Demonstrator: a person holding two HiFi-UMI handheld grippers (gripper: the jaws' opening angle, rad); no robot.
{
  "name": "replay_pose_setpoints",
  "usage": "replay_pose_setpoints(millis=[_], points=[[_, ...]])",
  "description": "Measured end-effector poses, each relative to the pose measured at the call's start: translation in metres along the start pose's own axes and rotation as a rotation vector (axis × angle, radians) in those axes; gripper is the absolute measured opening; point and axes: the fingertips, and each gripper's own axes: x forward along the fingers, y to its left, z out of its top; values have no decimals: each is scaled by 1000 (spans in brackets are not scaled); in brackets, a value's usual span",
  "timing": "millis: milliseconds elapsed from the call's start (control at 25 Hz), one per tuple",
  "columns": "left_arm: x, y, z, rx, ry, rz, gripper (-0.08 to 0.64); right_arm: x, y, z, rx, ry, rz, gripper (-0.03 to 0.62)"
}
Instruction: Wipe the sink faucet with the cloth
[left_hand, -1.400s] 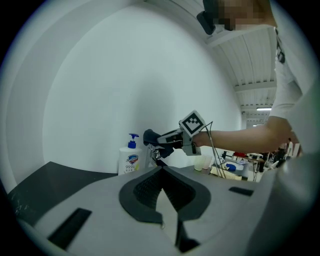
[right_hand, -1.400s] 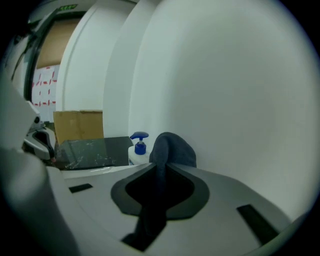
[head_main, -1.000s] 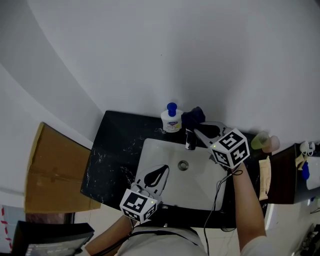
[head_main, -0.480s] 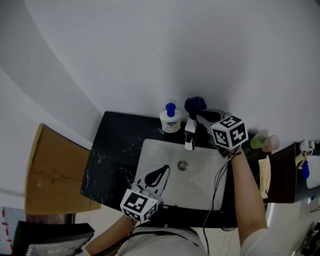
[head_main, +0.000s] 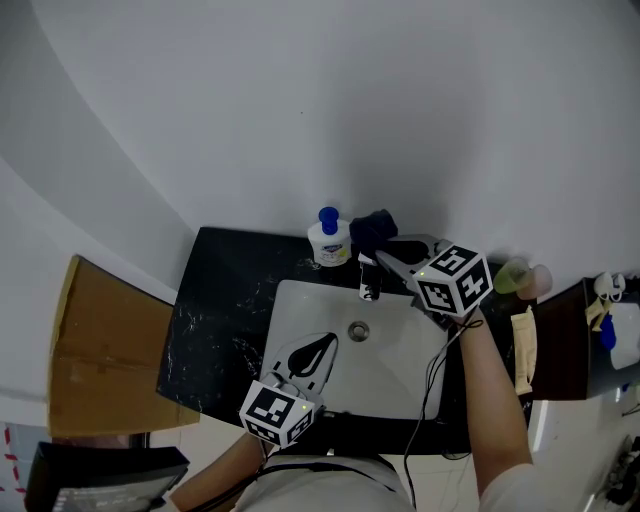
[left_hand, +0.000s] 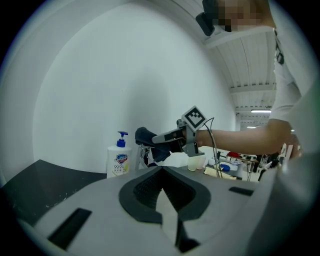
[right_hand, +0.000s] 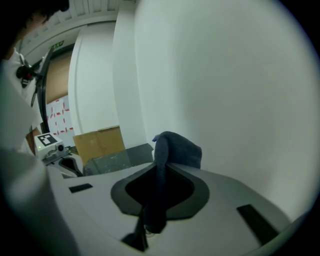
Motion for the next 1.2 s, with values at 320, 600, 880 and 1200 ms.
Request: replay_pose_setpoints(millis=[320, 600, 880, 1200], points=[[-6, 7, -6, -7, 17, 26, 2, 9, -60, 8, 131, -104, -135, 52], [-6, 0, -7, -6, 27, 16, 2, 7, -75, -17, 278, -145, -163, 52], [-8, 1, -7, -7, 33, 23, 2, 4, -39, -35, 355, -161, 0, 52], [-10, 1, -11, -15, 32, 21, 2, -9, 33, -43, 186, -64, 101, 52]])
